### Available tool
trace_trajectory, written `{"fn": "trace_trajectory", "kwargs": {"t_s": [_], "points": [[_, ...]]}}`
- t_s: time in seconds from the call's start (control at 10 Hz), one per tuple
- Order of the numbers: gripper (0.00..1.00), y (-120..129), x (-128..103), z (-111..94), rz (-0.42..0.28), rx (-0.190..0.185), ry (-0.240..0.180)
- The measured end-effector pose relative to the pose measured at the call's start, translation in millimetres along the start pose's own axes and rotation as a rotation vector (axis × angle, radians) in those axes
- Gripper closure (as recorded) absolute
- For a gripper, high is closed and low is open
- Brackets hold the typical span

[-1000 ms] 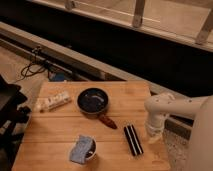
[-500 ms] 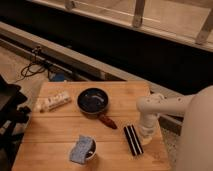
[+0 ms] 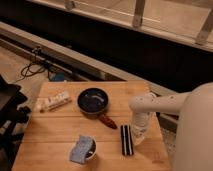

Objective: Push the eraser across the table

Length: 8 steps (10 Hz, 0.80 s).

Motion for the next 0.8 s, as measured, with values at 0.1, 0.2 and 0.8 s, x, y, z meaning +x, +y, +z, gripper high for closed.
{"fn": "trace_trajectory", "kwargs": {"t_s": [0.1,0.2,0.8], "points": [[0.90,1.0,-11.8,-0.5,-0.031,-0.003,-0.007],[0.90,0.7,-24.4,-1.2,-0.064,-0.006,-0.011],[0.90,-5.6,-91.1,-8.1,-0.274,0.007,-0.013]]}}
